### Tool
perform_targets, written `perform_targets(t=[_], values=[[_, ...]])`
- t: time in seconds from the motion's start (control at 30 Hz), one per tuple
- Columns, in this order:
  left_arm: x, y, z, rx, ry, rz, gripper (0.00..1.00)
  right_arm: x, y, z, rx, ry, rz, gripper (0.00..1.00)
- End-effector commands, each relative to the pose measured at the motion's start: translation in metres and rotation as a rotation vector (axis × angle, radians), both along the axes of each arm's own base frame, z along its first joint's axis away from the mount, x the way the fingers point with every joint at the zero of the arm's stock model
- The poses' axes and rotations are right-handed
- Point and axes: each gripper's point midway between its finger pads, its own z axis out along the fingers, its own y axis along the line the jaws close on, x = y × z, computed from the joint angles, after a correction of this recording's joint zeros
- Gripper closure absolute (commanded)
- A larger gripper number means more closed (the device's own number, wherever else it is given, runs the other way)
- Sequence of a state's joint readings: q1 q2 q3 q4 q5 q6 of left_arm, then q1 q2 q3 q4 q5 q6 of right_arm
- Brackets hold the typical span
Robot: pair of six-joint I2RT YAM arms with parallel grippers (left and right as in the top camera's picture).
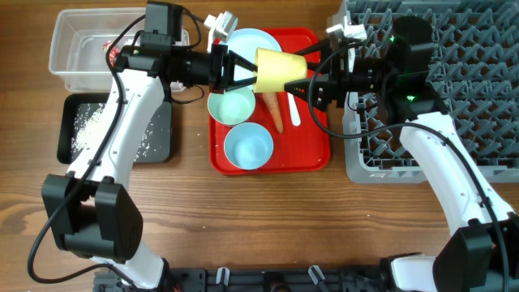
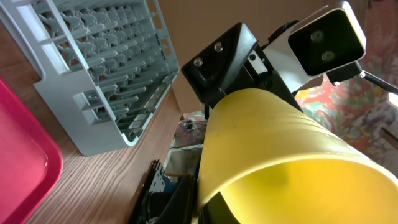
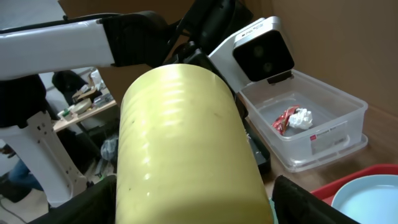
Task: Sort waste into correct bins and load items into the dishwasher rack
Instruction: 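Take the yellow cup with right gripper and release it from left gripper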
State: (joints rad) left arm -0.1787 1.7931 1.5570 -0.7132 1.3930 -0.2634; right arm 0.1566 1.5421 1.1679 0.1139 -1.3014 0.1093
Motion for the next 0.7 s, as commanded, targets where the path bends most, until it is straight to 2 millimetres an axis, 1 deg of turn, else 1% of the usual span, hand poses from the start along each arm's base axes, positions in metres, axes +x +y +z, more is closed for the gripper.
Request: perform_targets(t=[0.0, 0.07, 0.1, 0.13, 0.2, 0.3, 0.37, 0.43, 0.5, 0.53, 0.67], values=[[-0.006, -0.003, 0.011, -0.027, -0.044, -0.027, 0.96, -0.006, 0.006, 0.007, 0.016, -0.037, 0.057, 0.29], [-0.005, -0.003, 0.010, -0.021, -0.045, -0.022, 0.96, -0.010, 0.009, 0.010, 0.024, -0.058, 0.081, 0.35], [-0.004, -0.003, 0.009, -0.018, -0.045, -0.020, 0.96, -0.010, 0.009, 0.011, 0.024, -0.061, 0.081, 0.40], [-0.004, -0.002, 0.008, -0.012, -0.046, -0.015, 0.96, -0.010, 0.009, 0.011, 0.024, -0.061, 0.081, 0.42], [-0.003, -0.002, 0.007, -0.004, -0.047, -0.010, 0.95, -0.010, 0.009, 0.011, 0.024, -0.061, 0.081, 0.42], [0.001, -0.002, 0.002, 0.023, -0.052, 0.010, 0.89, -0.009, 0.008, 0.011, 0.024, -0.060, 0.078, 0.46], [0.003, -0.002, 0.000, 0.036, -0.054, 0.019, 0.84, -0.008, 0.006, 0.011, 0.024, -0.061, 0.073, 0.52], [0.003, -0.002, 0.000, 0.036, -0.054, 0.020, 0.74, -0.008, 0.005, 0.011, 0.024, -0.060, 0.070, 0.56], [0.005, -0.001, -0.003, 0.052, -0.057, 0.032, 0.69, -0.005, 0.002, 0.011, 0.023, -0.060, 0.060, 0.59], [0.006, -0.001, -0.005, 0.063, -0.059, 0.039, 0.65, -0.004, -0.001, 0.011, 0.023, -0.060, 0.053, 0.59], [0.011, 0.001, -0.011, 0.100, -0.061, 0.065, 0.60, 0.010, -0.024, 0.011, 0.025, -0.022, -0.016, 0.61]])
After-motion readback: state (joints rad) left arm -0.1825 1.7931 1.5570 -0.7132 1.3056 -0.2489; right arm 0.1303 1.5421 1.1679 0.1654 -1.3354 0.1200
